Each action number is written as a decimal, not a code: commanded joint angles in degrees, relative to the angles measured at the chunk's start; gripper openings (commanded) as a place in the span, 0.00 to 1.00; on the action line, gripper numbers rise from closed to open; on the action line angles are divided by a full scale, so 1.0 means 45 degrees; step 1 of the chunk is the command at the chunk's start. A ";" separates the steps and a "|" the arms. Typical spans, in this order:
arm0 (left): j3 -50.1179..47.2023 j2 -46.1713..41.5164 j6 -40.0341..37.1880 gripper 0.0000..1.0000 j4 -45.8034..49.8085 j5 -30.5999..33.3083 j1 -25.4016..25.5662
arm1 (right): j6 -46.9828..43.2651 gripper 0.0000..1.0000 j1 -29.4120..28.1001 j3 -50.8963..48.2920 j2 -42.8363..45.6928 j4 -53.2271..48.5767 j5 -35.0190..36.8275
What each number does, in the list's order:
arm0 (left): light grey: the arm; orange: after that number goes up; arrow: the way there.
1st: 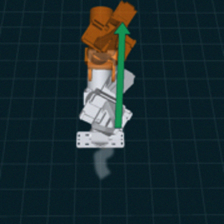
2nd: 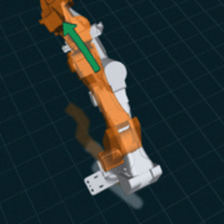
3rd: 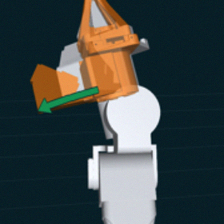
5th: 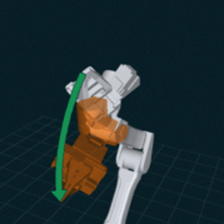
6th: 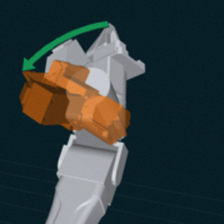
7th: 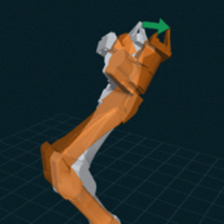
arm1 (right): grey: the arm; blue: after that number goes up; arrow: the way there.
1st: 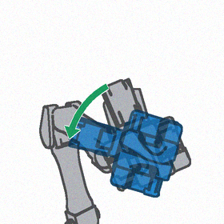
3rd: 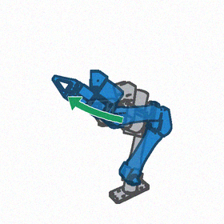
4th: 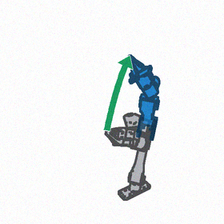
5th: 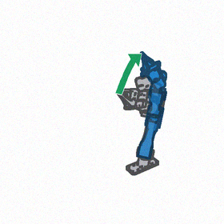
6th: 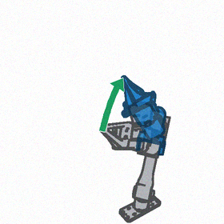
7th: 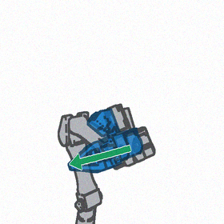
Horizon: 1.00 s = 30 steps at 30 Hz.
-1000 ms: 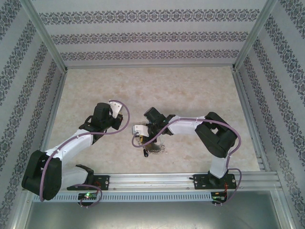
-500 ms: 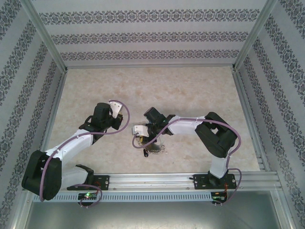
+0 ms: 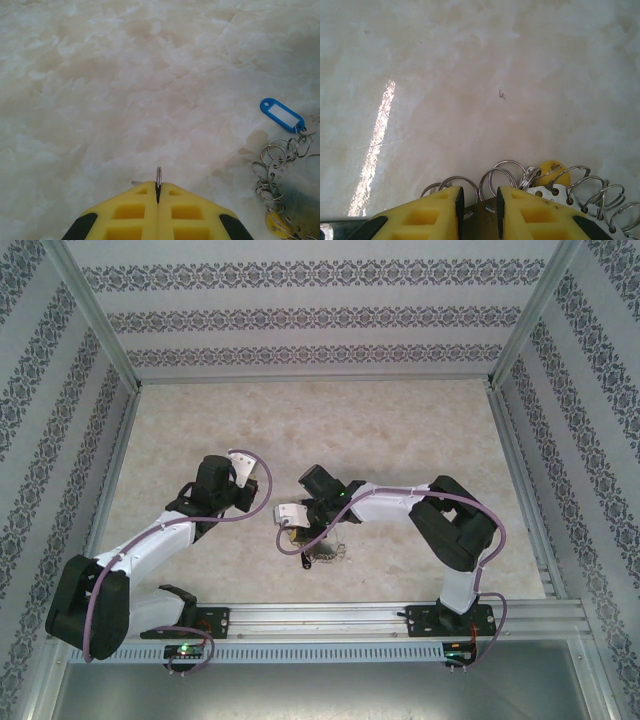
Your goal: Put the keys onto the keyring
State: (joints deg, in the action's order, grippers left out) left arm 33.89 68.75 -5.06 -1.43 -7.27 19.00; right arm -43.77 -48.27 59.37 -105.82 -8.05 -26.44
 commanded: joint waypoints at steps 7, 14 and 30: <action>0.0297 -0.0057 0.0206 0.00 0.0077 -0.0168 -0.0128 | 0.0072 0.29 -0.0094 0.0450 -0.0390 -0.0251 0.0460; 0.0296 -0.0058 0.0207 0.00 0.0083 -0.0196 -0.0126 | 0.0366 0.31 -0.0103 0.0617 -0.0682 -0.0421 0.0660; 0.0345 0.0000 0.0207 0.00 0.0122 -0.0182 -0.0134 | 0.0644 0.38 -0.0113 0.0172 -0.0231 0.0563 0.1242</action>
State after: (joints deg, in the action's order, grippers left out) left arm 33.89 68.75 -5.06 -1.41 -7.29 19.00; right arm -41.95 -48.27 60.97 -107.53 -6.61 -21.50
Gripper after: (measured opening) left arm 0.060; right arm 0.377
